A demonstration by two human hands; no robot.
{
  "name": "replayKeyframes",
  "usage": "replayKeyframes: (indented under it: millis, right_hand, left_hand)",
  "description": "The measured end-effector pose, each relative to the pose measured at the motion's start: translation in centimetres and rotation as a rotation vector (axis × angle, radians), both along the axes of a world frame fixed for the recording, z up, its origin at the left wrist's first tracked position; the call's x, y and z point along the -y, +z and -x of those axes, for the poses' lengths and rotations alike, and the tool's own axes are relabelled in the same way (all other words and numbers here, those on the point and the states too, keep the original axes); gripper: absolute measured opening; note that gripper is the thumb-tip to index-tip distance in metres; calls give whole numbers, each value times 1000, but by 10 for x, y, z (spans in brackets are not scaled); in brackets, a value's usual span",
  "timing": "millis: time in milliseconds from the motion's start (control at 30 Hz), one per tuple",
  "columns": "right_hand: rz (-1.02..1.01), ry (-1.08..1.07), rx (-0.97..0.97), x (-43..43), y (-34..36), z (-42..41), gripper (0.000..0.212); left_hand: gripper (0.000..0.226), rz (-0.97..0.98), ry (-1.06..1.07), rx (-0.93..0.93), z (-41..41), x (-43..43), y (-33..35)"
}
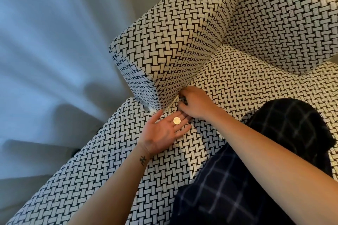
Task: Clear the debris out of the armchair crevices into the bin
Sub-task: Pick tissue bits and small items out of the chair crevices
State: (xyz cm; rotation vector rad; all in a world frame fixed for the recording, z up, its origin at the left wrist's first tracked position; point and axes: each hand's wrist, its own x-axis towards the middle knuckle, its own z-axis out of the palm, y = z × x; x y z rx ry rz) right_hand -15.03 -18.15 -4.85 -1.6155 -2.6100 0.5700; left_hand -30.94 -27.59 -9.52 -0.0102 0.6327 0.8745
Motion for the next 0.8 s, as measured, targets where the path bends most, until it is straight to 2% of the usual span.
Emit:
replayKeyframes:
  millis: [200,367,500,633,800]
  right_hand:
    - [-58,56,320,-12,-8,15,64]
    - [-5,87,370,-27,-10,16,81]
    - [29,79,343,-27,-15,17,85]
    - [-89,38,331,-18,-25,16,87]
    - [-116,83,359,-27,-26,18,87]
  left_hand:
    - [66,9,-37,-11,-8,-8,2]
    - [70,-16,-59,36,-7,-7,-1]
    - [73,-8,-62,63,-7,-8,-1]
    - [72,32,-51,74,-7,-8,-2]
    - [72,52,-40,145,-8,-10,-5]
